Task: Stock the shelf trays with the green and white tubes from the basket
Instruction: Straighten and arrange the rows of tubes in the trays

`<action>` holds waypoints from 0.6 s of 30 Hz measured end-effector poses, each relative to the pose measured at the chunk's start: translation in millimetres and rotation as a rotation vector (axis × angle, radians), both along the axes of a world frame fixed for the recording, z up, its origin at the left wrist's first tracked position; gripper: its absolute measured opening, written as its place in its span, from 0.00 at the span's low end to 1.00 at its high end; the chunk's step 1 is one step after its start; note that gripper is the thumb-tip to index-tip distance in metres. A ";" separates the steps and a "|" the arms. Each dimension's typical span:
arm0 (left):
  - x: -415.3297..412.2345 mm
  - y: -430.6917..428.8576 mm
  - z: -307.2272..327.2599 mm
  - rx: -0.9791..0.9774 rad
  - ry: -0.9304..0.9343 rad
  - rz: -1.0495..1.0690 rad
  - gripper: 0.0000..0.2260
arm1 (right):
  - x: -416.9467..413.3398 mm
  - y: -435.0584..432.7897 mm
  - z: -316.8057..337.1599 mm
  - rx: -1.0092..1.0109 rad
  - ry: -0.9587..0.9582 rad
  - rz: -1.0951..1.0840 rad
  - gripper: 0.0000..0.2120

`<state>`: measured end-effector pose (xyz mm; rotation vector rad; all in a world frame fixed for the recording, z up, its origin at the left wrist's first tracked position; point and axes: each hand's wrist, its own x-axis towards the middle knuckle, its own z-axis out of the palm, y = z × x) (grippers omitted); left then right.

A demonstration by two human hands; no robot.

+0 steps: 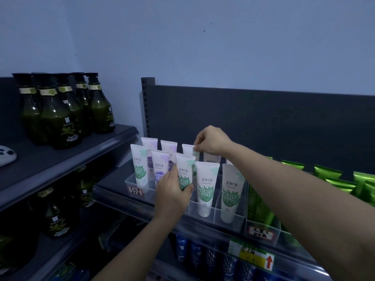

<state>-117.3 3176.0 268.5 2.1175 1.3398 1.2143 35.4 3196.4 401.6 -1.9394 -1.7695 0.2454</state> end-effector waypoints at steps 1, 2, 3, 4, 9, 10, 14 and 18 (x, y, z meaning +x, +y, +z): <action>-0.3 0.3 -0.2 -0.016 0.006 -0.002 0.21 | 0.7 0.2 0.0 -0.010 0.013 0.005 0.02; -0.8 0.5 -0.2 -0.035 0.010 -0.004 0.24 | 1.7 0.1 0.1 -0.023 0.025 0.012 0.01; -1.3 1.3 -0.4 -0.056 0.012 -0.003 0.27 | 2.5 -0.5 0.4 -0.033 0.036 0.018 0.01; -1.6 2.0 -0.8 -0.075 0.011 -0.003 0.31 | 3.5 -1.3 0.7 -0.041 0.044 0.022 0.02; -1.6 -3.9 0.9 -0.070 -0.012 0.000 0.38 | 8.9 -10.8 7.0 -0.069 0.054 0.057 0.11; -2.0 -9.6 2.7 -0.022 -0.024 0.026 0.37 | 11.0 -13.3 8.9 -0.071 0.039 0.061 0.13; 0.9 -37.4 8.6 0.275 -0.129 0.093 0.24 | 22.4 -21.1 14.2 -0.079 -0.060 0.026 0.14; 12.3 -45.5 -1.2 0.178 -0.126 0.004 0.25 | 29.1 -26.3 11.2 -0.109 -0.168 -0.022 0.07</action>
